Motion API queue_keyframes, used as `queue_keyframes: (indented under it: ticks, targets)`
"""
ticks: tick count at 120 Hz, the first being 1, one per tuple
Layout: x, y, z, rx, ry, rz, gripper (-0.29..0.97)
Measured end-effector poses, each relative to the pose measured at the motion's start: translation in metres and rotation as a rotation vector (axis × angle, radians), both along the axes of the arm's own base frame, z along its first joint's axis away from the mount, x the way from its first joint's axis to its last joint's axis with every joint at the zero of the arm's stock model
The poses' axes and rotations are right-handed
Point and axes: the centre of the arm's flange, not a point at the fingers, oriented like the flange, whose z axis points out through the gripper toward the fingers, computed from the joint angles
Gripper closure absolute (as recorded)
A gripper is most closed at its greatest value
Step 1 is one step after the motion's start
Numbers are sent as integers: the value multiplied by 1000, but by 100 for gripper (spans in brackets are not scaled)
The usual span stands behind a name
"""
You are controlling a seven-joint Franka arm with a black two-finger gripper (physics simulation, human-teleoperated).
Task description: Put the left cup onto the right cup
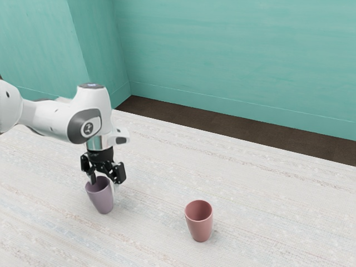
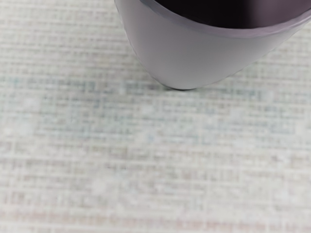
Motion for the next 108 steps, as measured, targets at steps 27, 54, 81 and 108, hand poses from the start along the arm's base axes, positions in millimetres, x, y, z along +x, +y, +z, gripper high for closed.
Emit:
queue_keyframes:
  ticks: [27, 54, 81, 108]
  targets:
    - [2, -5, -10, 0, 4, -8, 0]
    - [3, -11, -17, -1, 7, -18, 0]
    - [3, -16, -18, 9, 4, -37, 38]
    - [4, -14, -16, 13, 0, -38, 68]
